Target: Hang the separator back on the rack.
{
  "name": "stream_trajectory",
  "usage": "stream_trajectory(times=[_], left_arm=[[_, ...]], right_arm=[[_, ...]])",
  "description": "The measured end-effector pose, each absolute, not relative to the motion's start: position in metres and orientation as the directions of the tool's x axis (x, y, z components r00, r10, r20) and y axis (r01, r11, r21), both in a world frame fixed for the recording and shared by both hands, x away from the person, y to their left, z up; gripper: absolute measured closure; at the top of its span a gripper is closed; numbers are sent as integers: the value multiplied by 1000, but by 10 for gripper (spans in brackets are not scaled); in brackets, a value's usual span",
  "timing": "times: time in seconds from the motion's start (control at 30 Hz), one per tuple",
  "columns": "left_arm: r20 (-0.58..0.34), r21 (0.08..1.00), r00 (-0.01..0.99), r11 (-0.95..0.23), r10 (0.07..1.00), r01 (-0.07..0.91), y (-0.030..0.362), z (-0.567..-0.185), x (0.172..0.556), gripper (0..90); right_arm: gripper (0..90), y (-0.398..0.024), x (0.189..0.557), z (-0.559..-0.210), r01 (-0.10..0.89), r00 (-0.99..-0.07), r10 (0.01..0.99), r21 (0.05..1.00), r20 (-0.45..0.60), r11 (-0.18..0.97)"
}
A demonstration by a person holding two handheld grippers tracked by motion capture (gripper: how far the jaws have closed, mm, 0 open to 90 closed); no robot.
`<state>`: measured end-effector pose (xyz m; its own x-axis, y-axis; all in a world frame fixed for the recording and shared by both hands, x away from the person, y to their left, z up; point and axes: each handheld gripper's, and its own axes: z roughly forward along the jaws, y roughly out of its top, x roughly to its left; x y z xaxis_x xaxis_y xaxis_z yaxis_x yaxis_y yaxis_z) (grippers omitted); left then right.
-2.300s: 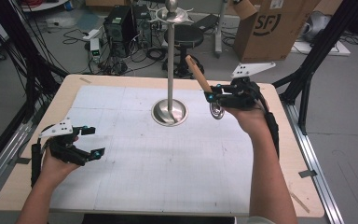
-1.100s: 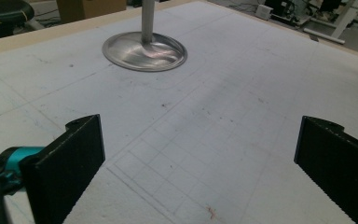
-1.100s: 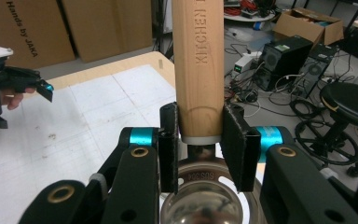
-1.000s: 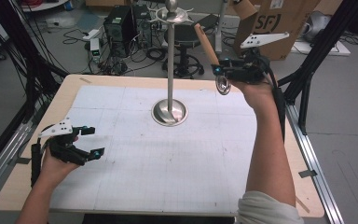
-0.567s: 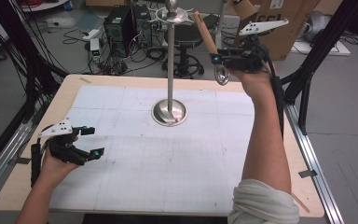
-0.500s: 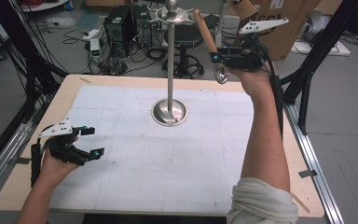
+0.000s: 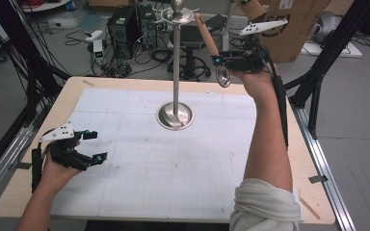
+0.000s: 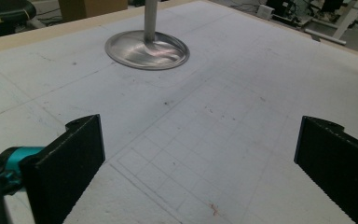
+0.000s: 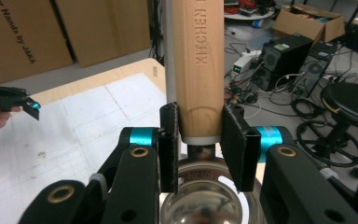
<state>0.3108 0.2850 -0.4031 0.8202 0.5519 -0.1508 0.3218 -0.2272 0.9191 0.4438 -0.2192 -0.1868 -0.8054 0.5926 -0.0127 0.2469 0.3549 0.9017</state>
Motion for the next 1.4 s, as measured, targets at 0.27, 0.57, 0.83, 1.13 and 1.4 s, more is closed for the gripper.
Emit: stream_trajectory(times=[0.27, 0.57, 0.83, 1.13, 1.4], left_arm=[[-148, 921, 820, -225, 553, 318, 286, -402, 310, 22], [-149, 921, 822, -225, 550, 318, 286, -402, 311, 22], [-150, 921, 821, -224, 550, 319, 286, -403, 311, 22], [-150, 920, 822, -227, 550, 320, 285, -403, 311, 22], [-151, 920, 821, -226, 550, 321, 285, -403, 311, 22]], right_arm=[[685, -204, 447, -193, 249, -827, 563, 890, -10, 382], [685, -189, 451, -199, 253, -837, 547, 876, -15, 410], [683, -184, 452, -201, 249, -840, 541, 869, -25, 428], [682, -180, 453, -202, 251, -842, 539, 863, -29, 438], [678, -178, 454, -203, 253, -840, 541, 861, -31, 441]])
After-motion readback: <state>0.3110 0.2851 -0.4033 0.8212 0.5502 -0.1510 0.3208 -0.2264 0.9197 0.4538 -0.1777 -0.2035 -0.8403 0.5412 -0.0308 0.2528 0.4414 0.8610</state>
